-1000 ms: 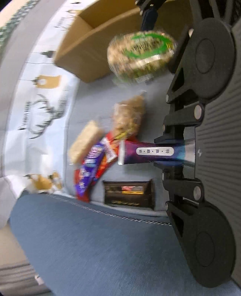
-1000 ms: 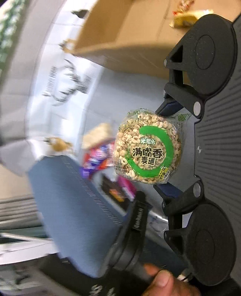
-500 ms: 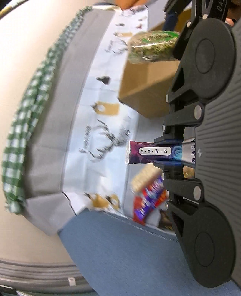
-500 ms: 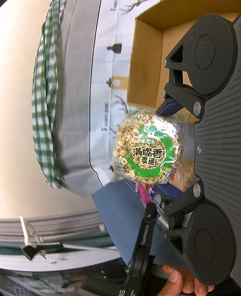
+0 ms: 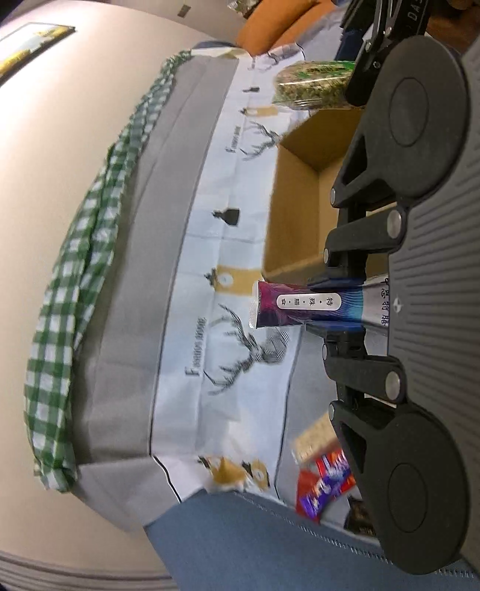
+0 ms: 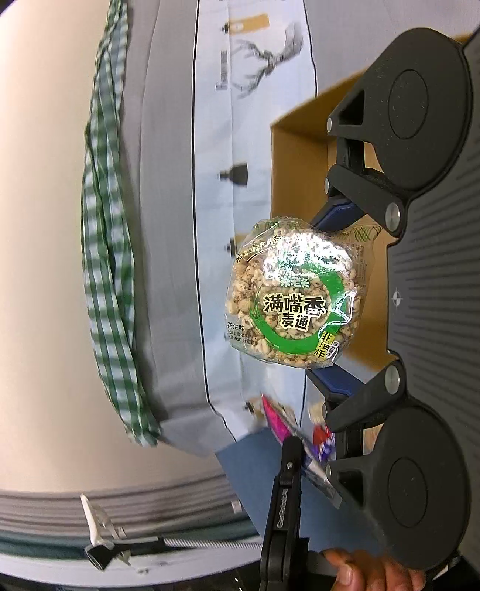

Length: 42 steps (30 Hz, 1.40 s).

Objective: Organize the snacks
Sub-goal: 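Carry the purple pack and green nut cake with both tools over the box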

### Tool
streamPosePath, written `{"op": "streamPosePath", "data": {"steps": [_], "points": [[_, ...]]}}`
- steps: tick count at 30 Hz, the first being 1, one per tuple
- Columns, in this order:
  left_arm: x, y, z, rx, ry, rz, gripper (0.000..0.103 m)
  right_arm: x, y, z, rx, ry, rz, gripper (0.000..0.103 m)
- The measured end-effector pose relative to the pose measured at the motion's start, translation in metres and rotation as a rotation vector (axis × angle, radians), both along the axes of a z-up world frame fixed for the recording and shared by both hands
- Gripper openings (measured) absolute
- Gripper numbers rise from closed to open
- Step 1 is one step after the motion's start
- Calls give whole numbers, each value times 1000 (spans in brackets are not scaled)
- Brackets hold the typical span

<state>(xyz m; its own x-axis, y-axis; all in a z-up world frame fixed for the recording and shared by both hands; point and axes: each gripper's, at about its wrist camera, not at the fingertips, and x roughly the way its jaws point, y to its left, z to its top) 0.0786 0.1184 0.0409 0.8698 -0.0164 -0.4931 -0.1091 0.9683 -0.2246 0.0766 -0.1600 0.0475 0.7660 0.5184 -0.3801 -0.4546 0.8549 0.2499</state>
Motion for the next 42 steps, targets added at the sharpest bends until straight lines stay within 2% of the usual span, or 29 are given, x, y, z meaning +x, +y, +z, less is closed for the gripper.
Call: {"op": "streamPosePath", "data": {"steps": [10,14,19,29,42], "points": [[10,-46,3,-10,-110,-53,19,13,-48,-11,36,41,-135,77],[16,-72,2,50,-147,-120,19,18,-57,-16,56,71,-169,77],[24,-95,-3,103,-147,-154,19,22,-63,-21,62,100,-196,77],[31,-110,-5,76,-160,-179,19,22,-59,-21,31,85,-239,77],[53,-132,-10,102,-168,-217,19,26,-59,-26,-18,94,-319,77]]}}
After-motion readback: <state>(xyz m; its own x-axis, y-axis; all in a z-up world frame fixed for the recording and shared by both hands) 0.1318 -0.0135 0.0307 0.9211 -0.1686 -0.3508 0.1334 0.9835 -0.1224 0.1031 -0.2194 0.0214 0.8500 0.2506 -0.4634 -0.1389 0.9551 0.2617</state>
